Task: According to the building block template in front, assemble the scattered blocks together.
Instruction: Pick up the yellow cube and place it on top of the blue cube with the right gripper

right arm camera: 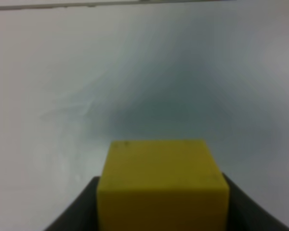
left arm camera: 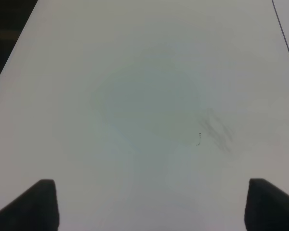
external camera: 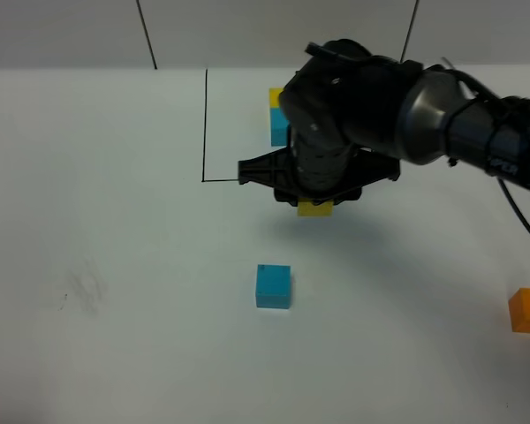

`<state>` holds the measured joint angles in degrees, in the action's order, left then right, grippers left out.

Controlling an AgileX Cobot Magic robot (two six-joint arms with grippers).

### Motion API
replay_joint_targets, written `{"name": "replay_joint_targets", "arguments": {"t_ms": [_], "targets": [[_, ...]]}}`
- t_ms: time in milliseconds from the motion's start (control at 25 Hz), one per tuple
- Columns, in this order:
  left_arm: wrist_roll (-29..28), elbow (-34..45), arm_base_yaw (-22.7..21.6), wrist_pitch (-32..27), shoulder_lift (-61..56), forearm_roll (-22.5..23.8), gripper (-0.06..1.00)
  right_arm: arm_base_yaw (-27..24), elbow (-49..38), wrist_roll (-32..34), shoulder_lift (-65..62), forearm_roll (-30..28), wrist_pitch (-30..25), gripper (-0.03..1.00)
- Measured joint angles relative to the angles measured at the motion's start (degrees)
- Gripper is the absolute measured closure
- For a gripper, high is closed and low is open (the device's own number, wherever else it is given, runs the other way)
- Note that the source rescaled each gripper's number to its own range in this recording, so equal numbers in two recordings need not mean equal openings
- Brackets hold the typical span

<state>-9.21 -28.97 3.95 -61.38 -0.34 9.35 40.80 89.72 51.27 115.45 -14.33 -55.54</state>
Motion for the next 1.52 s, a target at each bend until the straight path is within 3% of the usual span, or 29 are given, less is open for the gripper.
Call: {"name": "replay_joint_targets", "arguments": {"t_ms": [160,480,1520], "targets": [[0.0,0.0,0.0,0.0,0.0,0.0,0.29,2.8,1.9,4.3,2.7,-0.4,-1.4,0.93],[0.0,0.0,0.0,0.0,0.0,0.0,0.29,6.2,2.0,6.2,4.2,-0.2,1.0,0.93],[0.0,0.0,0.0,0.0,0.0,0.0,0.29,6.2,2.4,9.2,9.4,0.7,2.4,0.93]]}}
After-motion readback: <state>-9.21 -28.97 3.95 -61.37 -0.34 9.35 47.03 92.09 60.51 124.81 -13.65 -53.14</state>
